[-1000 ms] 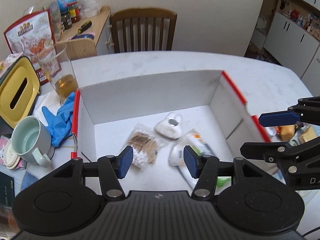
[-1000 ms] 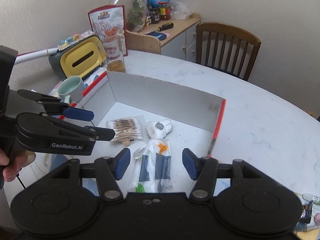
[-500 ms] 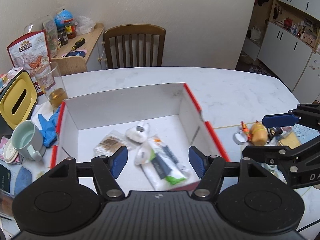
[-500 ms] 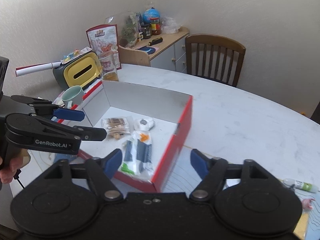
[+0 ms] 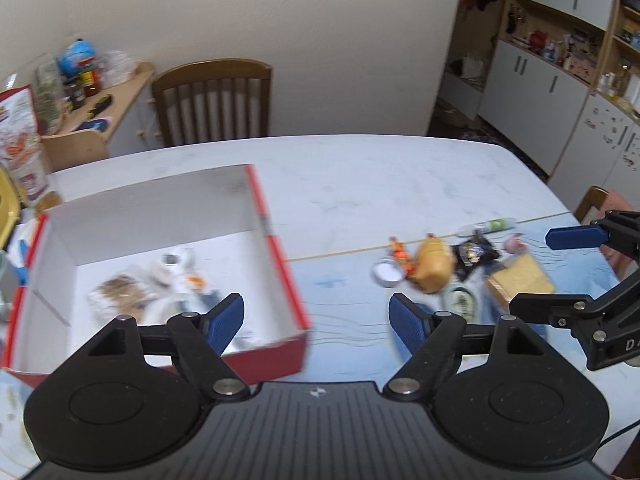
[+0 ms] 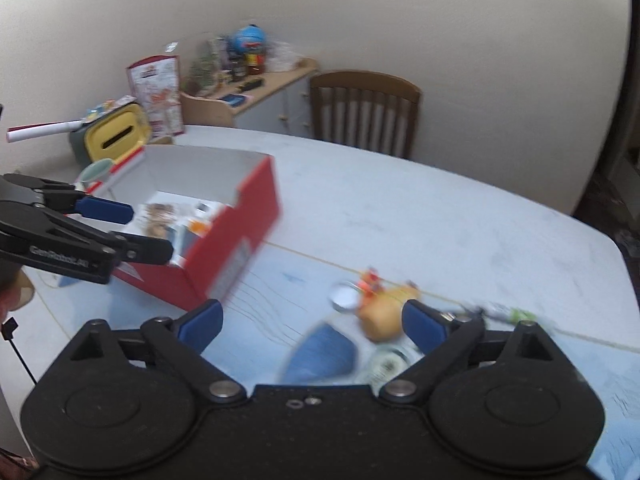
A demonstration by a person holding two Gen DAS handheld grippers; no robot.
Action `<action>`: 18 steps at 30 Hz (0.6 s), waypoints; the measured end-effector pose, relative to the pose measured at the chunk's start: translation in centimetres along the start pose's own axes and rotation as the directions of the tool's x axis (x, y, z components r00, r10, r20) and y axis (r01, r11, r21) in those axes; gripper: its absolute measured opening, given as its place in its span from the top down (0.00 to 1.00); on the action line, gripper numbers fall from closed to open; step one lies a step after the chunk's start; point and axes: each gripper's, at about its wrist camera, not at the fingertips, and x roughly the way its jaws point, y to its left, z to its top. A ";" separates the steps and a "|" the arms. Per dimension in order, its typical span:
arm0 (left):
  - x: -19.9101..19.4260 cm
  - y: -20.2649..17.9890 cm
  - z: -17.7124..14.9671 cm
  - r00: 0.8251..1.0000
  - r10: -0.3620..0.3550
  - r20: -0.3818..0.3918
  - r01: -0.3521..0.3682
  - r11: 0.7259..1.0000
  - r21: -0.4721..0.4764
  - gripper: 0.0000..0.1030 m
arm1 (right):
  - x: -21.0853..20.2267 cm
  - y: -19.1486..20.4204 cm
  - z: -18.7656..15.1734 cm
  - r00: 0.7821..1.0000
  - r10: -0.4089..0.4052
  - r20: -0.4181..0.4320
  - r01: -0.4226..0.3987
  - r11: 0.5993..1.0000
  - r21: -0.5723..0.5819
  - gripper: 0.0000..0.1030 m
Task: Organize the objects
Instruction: 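Move both grippers back over the table toward the bread and tape roller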
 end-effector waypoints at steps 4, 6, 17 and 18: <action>1.4 -3.0 -0.2 1.000 -0.020 -0.005 0.020 1.000 0.023 0.15 | -1.0 -3.6 -2.0 0.999 -0.050 -0.016 0.050 0.998 0.044 0.06; 2.0 -4.5 -0.3 1.000 -0.029 -0.009 0.030 0.999 0.045 0.14 | -1.3 -5.4 -2.9 0.996 -0.081 -0.024 0.082 0.994 0.069 0.06; 6.7 -11.1 -1.5 0.996 -0.065 -0.058 0.070 0.995 0.077 0.02 | -0.3 -13.4 -6.6 0.975 -0.201 -0.094 0.216 0.957 0.196 0.06; 7.2 -11.5 -1.6 0.996 -0.059 -0.064 0.064 0.995 0.081 0.02 | 0.0 -13.9 -6.7 0.972 -0.211 -0.103 0.228 0.951 0.209 0.06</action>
